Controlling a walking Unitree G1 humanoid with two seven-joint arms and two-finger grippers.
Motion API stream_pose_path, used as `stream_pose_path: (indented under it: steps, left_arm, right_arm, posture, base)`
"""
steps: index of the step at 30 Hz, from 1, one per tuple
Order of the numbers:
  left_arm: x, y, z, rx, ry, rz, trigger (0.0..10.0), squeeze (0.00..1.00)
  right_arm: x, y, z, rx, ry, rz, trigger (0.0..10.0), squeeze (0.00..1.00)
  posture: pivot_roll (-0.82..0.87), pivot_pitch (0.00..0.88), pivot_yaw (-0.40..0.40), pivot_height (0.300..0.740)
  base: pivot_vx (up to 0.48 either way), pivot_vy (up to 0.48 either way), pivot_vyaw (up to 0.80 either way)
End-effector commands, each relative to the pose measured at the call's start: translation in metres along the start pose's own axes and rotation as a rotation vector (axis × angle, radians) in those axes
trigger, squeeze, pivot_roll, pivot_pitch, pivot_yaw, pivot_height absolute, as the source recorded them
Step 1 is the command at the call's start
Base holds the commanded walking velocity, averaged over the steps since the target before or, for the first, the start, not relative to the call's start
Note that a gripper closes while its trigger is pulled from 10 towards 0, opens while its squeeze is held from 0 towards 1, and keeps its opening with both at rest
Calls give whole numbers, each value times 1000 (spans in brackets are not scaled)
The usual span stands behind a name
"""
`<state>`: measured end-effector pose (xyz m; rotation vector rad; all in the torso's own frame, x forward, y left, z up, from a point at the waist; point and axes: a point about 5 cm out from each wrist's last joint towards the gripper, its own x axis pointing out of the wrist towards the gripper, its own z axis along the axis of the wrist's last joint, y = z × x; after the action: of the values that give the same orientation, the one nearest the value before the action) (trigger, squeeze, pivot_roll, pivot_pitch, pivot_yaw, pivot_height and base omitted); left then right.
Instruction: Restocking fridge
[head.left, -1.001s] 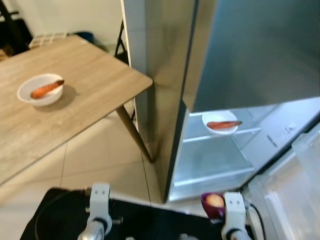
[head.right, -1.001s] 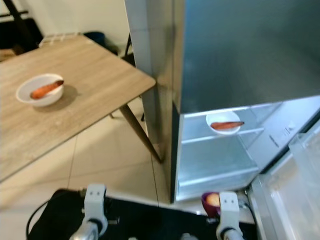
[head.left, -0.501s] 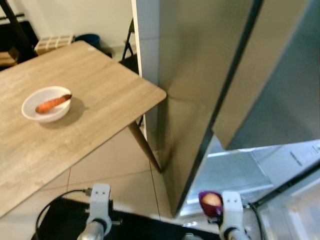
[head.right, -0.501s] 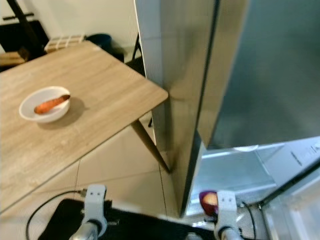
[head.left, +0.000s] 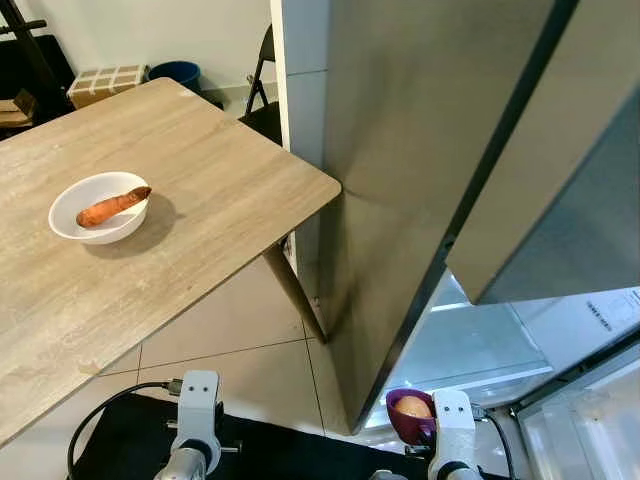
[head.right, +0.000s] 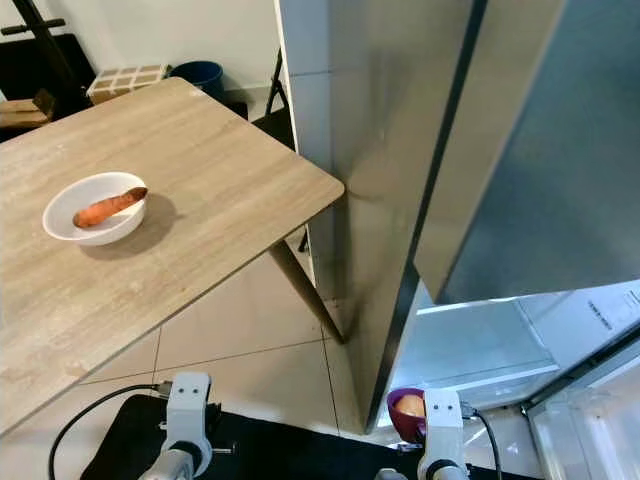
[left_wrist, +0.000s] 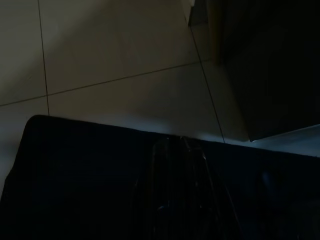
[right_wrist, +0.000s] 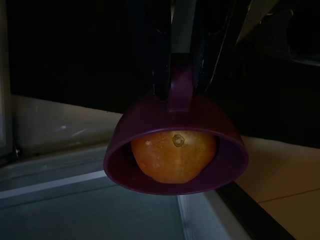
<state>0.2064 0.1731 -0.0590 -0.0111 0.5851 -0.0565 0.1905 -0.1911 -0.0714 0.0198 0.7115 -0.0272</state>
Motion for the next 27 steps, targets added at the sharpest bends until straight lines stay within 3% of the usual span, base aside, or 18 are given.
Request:
stream_pose_path:
  steps: [1,12,23,27]
  left_arm:
    - [-3,2,-6,-6,12,13,10000,0]
    - [-2,-1,-2,-4,-11,-2,10000,0]
    - [-2,0,-1,-4,-17,-3,10000,0]
    - [-2,-1,-1,-7,-16,-2,10000,0]
  right_arm:
    - [0,0,0,7,-9,-3,10000,0]
    - [0,-3,2,9,-20,-11,10000,0]
    - [-1,-2,1,10,-20,-9,10000,0]
    - [-1,-2,1,9,-20,-8,10000,0]
  posture:
    - [-141,132,53,740]
    - [-144,136,57,740]
    - [-143,135,57,740]
    - [-143,136,55,740]
  base:
    - [0,-304,0]
    - [0,-307,0]
    - [0,-457,0]
    - [0,-120,0]
